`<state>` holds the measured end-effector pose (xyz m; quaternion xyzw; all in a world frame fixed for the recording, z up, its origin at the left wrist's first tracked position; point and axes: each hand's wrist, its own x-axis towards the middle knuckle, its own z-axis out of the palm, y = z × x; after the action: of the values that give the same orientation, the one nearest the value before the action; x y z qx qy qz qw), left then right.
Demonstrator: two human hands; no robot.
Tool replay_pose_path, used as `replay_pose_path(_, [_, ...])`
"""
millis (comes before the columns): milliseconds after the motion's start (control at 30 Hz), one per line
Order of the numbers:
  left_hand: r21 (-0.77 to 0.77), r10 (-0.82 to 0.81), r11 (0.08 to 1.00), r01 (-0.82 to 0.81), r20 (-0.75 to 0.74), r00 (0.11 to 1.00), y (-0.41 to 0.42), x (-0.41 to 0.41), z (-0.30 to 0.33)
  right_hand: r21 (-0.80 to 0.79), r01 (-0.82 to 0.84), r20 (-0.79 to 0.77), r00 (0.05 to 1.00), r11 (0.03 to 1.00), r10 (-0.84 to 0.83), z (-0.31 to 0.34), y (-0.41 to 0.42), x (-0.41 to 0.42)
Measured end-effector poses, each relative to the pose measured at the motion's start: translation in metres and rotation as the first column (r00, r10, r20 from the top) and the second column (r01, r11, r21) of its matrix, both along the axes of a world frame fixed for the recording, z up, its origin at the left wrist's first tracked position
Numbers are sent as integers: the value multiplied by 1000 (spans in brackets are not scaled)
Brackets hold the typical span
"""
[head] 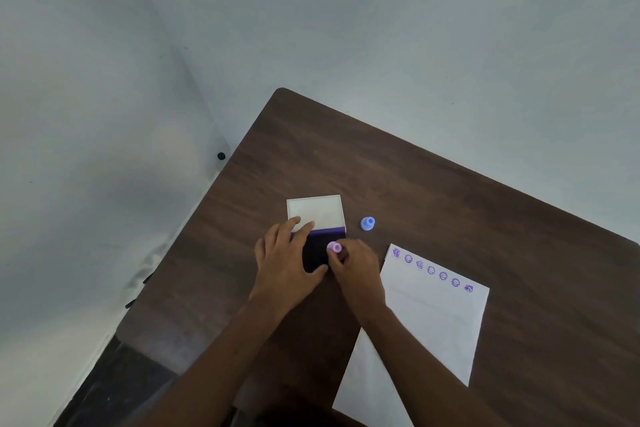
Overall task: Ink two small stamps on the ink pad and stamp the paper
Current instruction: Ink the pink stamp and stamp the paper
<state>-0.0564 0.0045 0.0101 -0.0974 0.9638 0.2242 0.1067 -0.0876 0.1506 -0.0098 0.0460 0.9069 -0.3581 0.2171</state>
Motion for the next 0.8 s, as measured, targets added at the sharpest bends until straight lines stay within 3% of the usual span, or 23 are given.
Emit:
replay_pose_path(233, [86,-77,992,93,-166,983,22,4,3,-67,154,-115,980,986,-161,20,37,13])
replay_pose_path(433, [218,-190,956,197,-54,980,61,8,14,-50,266,-252,929,963,-270,27,77,21])
replay_pose_path(533, [178,-376,903,390,-111,920,86,3,14,-34,327,-297,899,944,-322,32,103,28])
replay_pose_path(667, [140,-506,853,503,-16,863,123,-5,9,-58,436,-286,855,898,-433,32,139,36])
replay_pose_path(800, [32,-678,735,677,3,735,158,-12,3,-114,560,-235,787,821,-570,33,172,46])
